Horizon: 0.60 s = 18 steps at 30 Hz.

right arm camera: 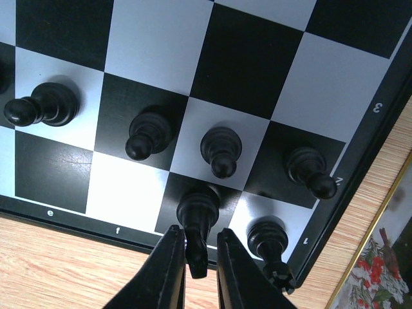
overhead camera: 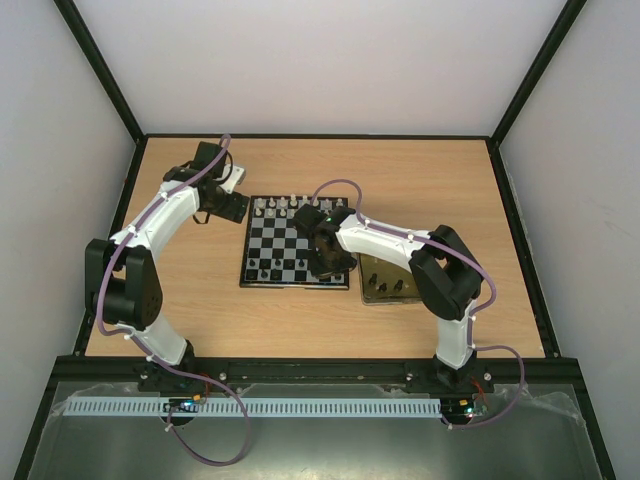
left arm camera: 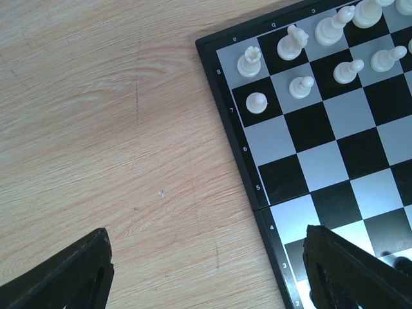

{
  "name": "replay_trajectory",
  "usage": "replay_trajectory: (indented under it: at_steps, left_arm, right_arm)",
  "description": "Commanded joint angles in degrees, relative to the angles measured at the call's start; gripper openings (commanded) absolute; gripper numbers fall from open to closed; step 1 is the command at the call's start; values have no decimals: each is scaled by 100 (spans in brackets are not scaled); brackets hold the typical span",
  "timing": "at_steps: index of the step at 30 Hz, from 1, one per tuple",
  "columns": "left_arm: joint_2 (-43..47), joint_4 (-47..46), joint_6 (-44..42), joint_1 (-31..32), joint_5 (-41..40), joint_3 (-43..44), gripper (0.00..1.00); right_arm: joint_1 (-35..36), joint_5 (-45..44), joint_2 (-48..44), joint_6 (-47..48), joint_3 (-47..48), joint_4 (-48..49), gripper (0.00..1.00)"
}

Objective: Set up the chess pieces on the board
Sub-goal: Place the chess piece on the chessboard.

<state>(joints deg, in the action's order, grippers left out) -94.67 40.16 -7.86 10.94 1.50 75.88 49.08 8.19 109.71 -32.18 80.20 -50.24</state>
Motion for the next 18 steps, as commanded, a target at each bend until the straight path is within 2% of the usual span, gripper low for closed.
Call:
replay_trajectory:
  at_steps: [1,18]
  left_arm:
    - [27,31,39,-30,70,6,81]
    - [77,49,24,-26,113,6,82]
  right_arm:
    - [-21,-114,10,-33,33,-69,15]
    - [-21,-176,-93,-8,220,-252,17]
